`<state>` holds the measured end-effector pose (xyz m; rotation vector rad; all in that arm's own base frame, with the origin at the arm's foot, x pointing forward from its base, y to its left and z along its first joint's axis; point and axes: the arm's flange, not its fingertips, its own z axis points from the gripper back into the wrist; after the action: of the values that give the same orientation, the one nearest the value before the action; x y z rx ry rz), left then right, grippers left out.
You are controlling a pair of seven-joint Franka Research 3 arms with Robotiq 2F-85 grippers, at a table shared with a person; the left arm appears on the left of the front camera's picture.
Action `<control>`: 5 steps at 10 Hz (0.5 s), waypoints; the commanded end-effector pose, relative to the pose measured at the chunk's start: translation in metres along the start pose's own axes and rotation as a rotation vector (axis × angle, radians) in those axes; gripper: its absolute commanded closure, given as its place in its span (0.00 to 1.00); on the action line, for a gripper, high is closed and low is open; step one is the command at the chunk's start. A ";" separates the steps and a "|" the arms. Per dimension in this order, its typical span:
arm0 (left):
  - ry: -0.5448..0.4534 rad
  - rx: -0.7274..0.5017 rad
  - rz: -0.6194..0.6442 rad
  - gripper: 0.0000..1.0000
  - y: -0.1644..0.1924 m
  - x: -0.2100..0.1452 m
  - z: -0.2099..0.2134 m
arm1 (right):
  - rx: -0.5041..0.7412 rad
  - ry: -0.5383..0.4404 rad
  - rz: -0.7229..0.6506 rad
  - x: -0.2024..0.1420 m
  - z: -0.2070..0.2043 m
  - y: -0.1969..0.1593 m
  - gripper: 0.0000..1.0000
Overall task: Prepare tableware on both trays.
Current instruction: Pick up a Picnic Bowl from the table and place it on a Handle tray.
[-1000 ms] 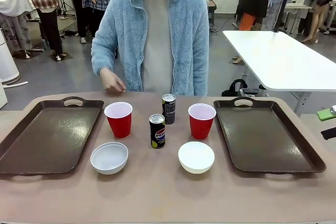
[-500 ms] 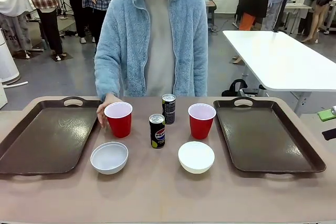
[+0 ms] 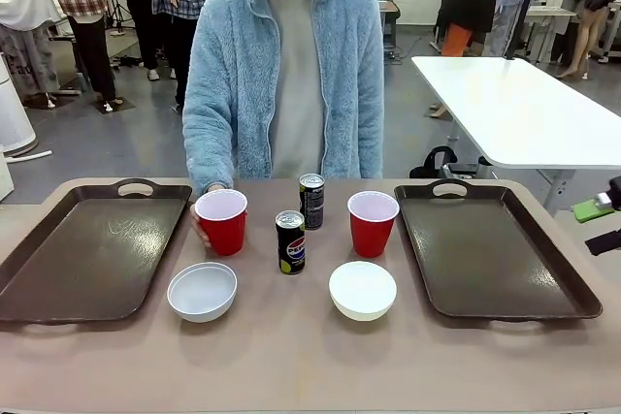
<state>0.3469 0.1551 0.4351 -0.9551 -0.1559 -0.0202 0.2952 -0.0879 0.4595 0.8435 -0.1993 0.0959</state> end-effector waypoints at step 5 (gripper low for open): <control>-0.003 -0.012 0.003 0.00 -0.001 -0.001 0.002 | -0.659 0.233 0.064 0.043 -0.123 0.202 0.00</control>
<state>0.3469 0.1554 0.4349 -0.9551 -0.1548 -0.0190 0.2961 0.1193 0.5454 0.2731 -0.0996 0.1734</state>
